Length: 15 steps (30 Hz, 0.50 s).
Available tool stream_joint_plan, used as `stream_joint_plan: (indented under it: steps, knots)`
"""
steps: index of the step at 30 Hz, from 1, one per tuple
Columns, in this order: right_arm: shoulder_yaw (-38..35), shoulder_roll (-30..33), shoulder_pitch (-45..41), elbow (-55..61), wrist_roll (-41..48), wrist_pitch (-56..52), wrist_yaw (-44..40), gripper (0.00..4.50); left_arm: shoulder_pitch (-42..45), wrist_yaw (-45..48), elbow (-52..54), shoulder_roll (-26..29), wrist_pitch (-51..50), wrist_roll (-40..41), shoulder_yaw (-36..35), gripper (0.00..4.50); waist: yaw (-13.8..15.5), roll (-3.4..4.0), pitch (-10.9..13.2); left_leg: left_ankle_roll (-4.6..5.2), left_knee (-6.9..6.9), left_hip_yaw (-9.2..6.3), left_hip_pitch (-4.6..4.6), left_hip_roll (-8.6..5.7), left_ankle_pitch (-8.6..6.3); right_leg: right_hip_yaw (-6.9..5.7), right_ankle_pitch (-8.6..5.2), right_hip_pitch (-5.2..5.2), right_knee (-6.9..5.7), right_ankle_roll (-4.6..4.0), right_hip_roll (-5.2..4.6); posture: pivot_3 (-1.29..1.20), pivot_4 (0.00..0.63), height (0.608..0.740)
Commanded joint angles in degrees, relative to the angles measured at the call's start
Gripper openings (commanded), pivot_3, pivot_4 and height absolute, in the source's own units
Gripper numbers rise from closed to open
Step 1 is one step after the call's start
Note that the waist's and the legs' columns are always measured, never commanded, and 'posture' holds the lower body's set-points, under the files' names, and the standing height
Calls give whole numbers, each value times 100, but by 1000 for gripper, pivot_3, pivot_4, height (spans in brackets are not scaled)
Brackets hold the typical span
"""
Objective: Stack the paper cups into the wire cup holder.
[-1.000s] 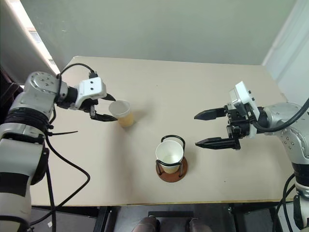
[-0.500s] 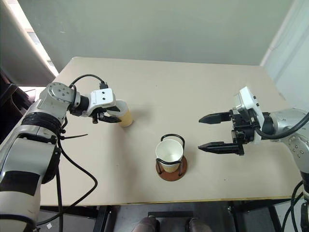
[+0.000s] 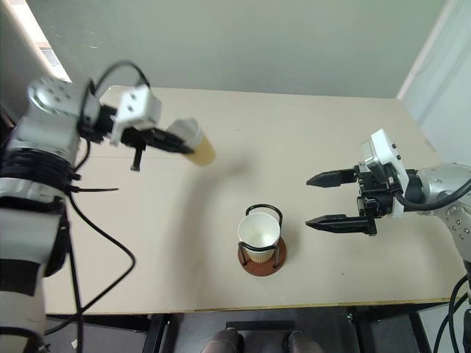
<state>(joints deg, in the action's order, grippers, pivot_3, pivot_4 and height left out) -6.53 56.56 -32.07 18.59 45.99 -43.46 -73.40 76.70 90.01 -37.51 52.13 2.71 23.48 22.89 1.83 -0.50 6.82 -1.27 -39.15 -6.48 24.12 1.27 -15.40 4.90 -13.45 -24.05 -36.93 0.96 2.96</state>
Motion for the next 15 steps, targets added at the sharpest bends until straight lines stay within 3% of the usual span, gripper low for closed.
stream_joint_plan:
  steps: [1,5,9,15]
  knots:
    - [-531,246,-32,-119,70,165,-130,4500,186,249,2164,262,-1246,2527,-22,17,15,1,0,7,-1,10,-3,-11,-3,5,-8,0,-2,14,-13,0,150,740]
    - [-675,468,29,-247,-39,253,-218,4500,8,249,3185,494,-1543,3376,434,17,-12,10,-1,32,-3,47,-24,-32,-6,23,-16,12,-6,32,-32,0,150,740]
    - [-817,600,167,-185,25,256,-202,4500,-5,249,3124,570,-778,2470,1563,17,-33,18,3,46,4,54,-74,-20,-2,34,-14,51,-19,29,-34,0,150,740]
    - [-1083,680,461,97,199,131,-91,4500,130,249,2696,197,-303,2202,2216,17,-38,31,10,100,2,55,-99,-15,-16,31,10,73,-22,22,-32,0,150,740]
